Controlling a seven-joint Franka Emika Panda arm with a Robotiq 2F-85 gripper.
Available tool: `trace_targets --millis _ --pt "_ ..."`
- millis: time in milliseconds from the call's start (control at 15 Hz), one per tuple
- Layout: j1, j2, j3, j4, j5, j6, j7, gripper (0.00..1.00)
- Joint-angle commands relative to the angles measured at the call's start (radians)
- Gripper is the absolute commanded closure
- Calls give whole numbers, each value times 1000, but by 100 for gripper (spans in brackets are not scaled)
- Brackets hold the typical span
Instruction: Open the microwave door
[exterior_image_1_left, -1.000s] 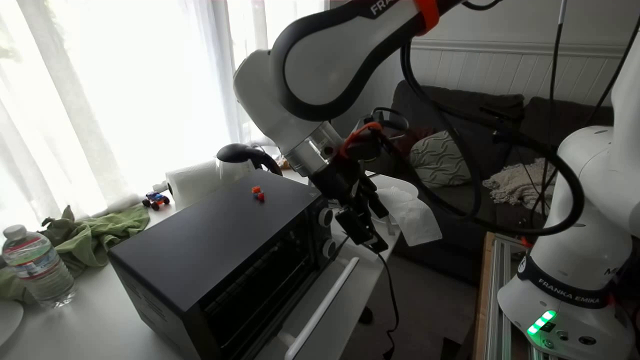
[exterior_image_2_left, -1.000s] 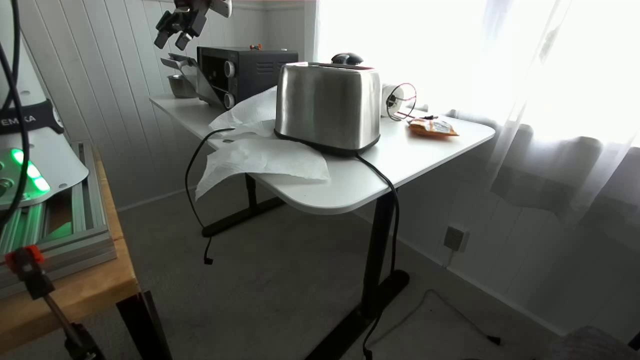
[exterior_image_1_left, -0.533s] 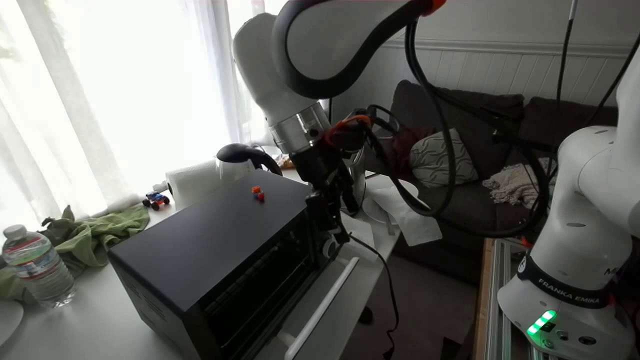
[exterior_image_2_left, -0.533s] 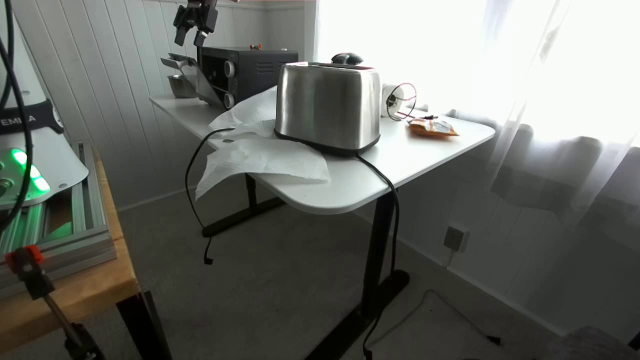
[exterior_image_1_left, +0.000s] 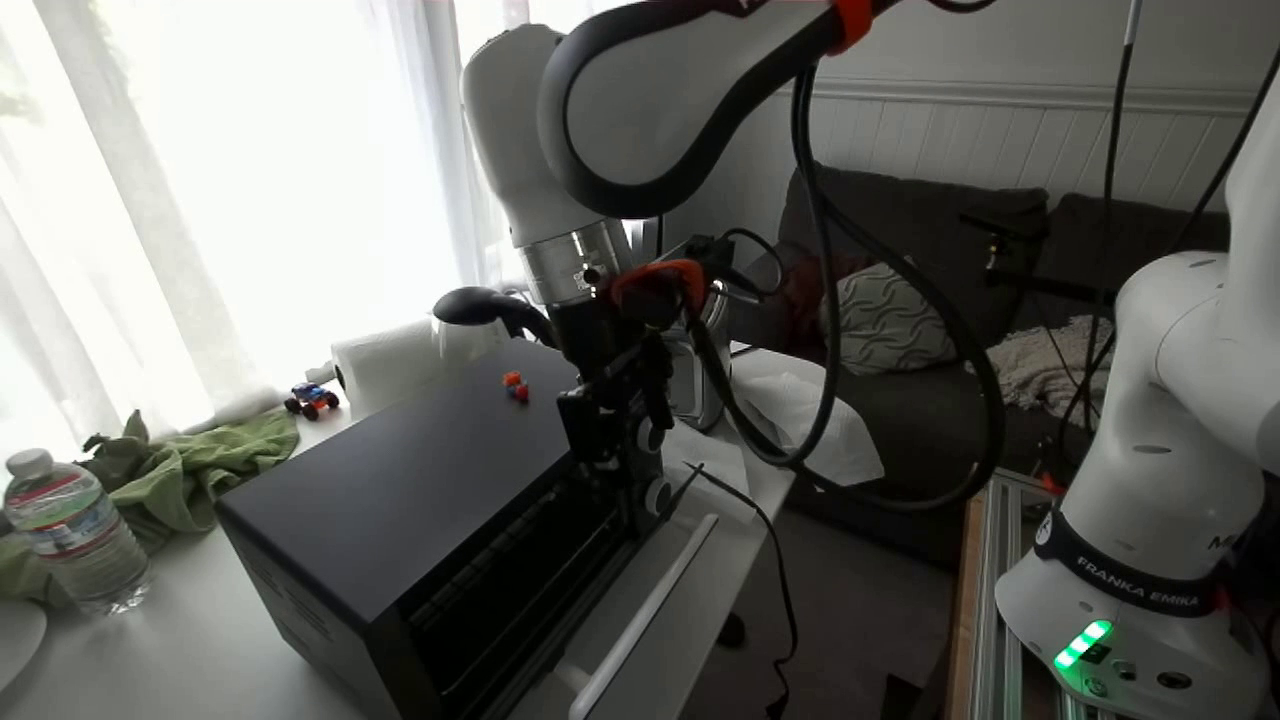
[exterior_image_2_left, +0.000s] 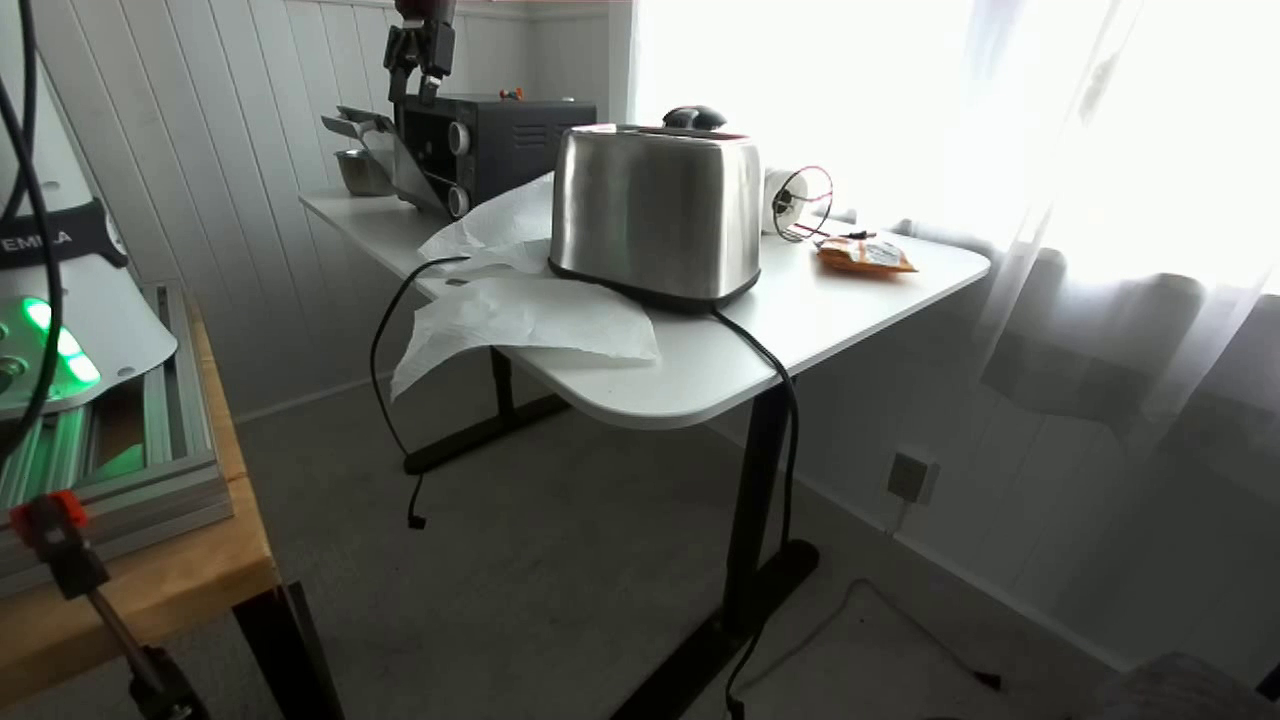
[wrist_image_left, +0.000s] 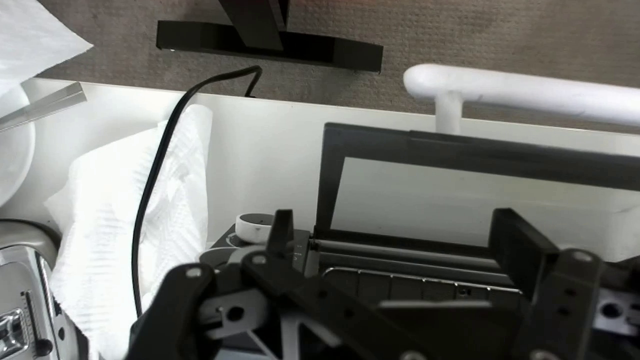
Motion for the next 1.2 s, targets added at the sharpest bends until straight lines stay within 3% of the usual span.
trace_targets --millis 0,1133 --pt "11 46 0 32 -35 -27 12 0" --pt "30 109 8 73 -108 -315 -124 0"
